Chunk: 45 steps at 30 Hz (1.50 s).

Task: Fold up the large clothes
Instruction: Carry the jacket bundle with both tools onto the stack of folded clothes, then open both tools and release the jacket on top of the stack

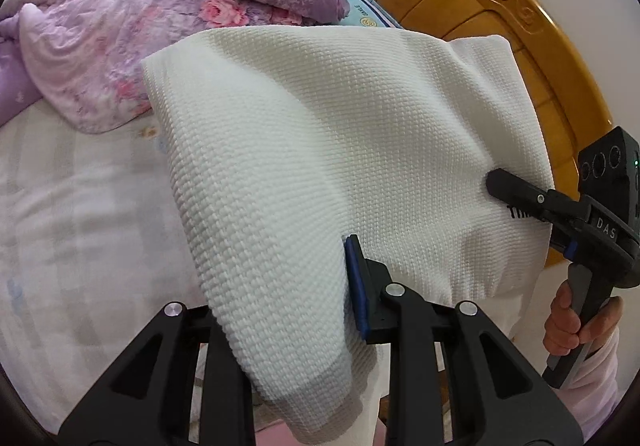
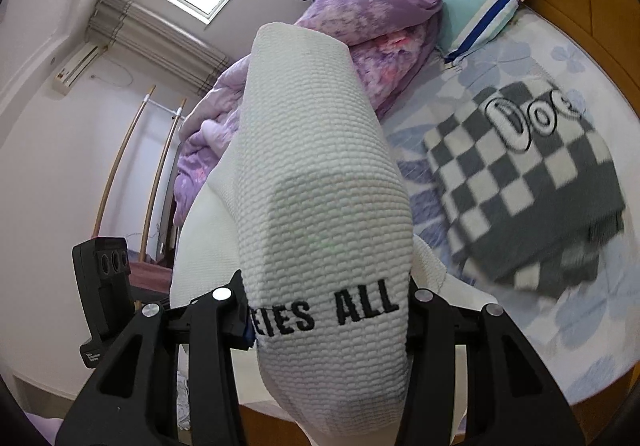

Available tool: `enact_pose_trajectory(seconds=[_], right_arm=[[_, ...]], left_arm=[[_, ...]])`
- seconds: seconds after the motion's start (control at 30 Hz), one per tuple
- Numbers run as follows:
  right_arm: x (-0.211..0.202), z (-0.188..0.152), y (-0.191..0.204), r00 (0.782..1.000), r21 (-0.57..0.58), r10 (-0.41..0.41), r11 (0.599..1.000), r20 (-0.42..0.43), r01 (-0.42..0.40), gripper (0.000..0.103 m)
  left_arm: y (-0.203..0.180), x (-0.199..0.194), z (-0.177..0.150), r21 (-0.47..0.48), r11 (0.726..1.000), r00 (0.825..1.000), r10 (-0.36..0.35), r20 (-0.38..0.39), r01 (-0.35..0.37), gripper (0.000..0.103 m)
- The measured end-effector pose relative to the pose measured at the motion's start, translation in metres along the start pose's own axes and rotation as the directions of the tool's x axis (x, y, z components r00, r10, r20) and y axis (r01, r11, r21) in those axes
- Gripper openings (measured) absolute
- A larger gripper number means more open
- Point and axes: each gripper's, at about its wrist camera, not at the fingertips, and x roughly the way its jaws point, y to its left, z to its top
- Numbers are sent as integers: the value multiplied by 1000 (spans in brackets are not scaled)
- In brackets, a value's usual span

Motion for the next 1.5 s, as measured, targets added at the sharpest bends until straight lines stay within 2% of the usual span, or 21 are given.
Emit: enact_pose_trajectory(seconds=[0.13, 0.3, 0.37, 0.43, 0.5, 0.57, 0.6, 0.63, 0.7, 0.73, 0.83, 0.87, 0.93, 0.97, 1.0, 1.07, 1.1, 1.2, 1.3, 1.43, 1.5], right_arm=[[19, 51, -62, 999, 52, 5, 999, -33, -3, 44], [39, 95, -154, 996, 85, -16, 996, -84, 23, 44], [45, 112, -195, 992, 79, -79, 993, -103, 88, 44], [50, 122, -241, 976, 109, -176, 975, -131, 191, 44], [53, 123, -273, 963, 149, -220, 958, -158, 244, 51], [43, 119, -296, 973, 250, -168, 946, -159, 204, 57], [37, 118, -298, 975, 269, -158, 943, -154, 195, 64], [26, 116, -295, 973, 261, -184, 941, -140, 215, 70], [1, 115, -279, 946, 201, -312, 924, -91, 325, 82], [-8, 115, -270, 937, 175, -343, 921, -65, 349, 82], [-41, 109, -236, 948, 76, -318, 946, 32, 315, 82], [-47, 106, -228, 944, 30, -325, 946, 58, 324, 81], [-51, 102, -212, 933, -47, -354, 933, 67, 358, 68], [-48, 97, -204, 932, -94, -360, 927, 41, 362, 49], [-44, 97, -203, 938, -109, -345, 932, 20, 345, 32], [-27, 93, -204, 943, -133, -332, 936, -32, 325, 23], [-17, 90, -204, 933, -142, -356, 927, -52, 346, 18], [18, 83, -219, 921, -147, -370, 924, -120, 352, 11], [52, 77, -236, 883, -150, -449, 890, -135, 430, 10], [64, 83, -251, 905, -80, -408, 913, -117, 401, 8], [66, 86, -238, 891, -125, -441, 895, -110, 428, 8]], left_arm=[[-23, 57, 41, -2, 1000, 999, 29, -21, -29, 26], [-52, 161, 84, -28, 999, 997, 45, -65, -47, 29], [-61, 210, 93, -39, 997, 995, 56, -79, -59, 38], [-66, 254, 94, -60, 994, 989, 85, -124, -93, 40], [-72, 283, 93, -15, 980, 968, 192, -159, -197, 42], [-74, 286, 89, 15, 964, 952, 263, -157, -264, 61], [-75, 280, 89, 12, 952, 942, 304, -141, -306, 63], [-74, 272, 83, 14, 942, 933, 335, -130, -336, 65], [-74, 249, 87, 7, 911, 908, 411, -87, -412, 68], [-74, 240, 85, -7, 908, 905, 418, -73, -420, 69], [-81, 215, 95, -49, 918, 920, 392, -25, -393, 69], [-86, 208, 96, -49, 916, 917, 400, -2, -399, 69], [-94, 203, 100, -39, 912, 912, 409, 35, -407, 62], [-97, 203, 100, -39, 922, 921, 386, 41, -385, 51], [-101, 207, 98, -42, 934, 934, 356, 30, -355, 46], [-106, 218, 91, -50, 949, 950, 312, -11, -312, 28], [-107, 227, 86, -56, 952, 953, 301, -37, -302, 23], [-104, 259, 67, -79, 957, 955, 268, -128, -279, 18], [-95, 304, 49, -56, 951, 941, 289, -176, -303, 16], [-87, 336, 53, -37, 943, 934, 320, -161, -330, 16], [-86, 333, 62, -48, 941, 931, 322, -173, -335, 16]])
